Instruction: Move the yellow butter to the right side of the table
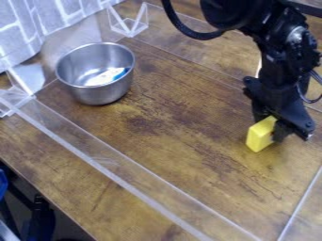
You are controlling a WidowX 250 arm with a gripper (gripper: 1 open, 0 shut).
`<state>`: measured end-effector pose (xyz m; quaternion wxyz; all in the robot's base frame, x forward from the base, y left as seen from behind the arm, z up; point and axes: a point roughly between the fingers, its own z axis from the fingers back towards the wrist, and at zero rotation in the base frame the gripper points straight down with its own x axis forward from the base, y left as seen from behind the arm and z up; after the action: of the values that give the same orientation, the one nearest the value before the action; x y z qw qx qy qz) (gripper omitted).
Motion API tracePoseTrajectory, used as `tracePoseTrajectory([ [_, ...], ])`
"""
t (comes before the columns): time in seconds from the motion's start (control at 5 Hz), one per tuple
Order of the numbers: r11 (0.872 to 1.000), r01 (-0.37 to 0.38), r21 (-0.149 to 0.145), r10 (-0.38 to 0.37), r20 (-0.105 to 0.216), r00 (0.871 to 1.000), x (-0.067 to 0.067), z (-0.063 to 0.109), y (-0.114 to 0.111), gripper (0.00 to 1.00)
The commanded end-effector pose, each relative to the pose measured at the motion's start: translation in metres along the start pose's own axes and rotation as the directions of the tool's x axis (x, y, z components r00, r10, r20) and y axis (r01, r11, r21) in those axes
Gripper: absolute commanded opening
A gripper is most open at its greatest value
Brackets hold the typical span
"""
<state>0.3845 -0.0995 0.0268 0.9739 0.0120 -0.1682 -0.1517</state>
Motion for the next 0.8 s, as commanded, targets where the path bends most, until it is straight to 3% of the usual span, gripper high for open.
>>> tracePoseTrajectory([
  [0.0,1.0,0.022,-0.017,-0.023,-0.04,0.999,-0.0079,-0.0064,-0.0121,0.0],
  [0.4,0.999,0.02,-0.03,-0.023,-0.097,0.995,-0.016,-0.0151,-0.0155,0.0],
  [0.6,0.999,0.015,-0.034,-0.019,-0.104,0.994,-0.0157,-0.0152,-0.0152,1.0],
])
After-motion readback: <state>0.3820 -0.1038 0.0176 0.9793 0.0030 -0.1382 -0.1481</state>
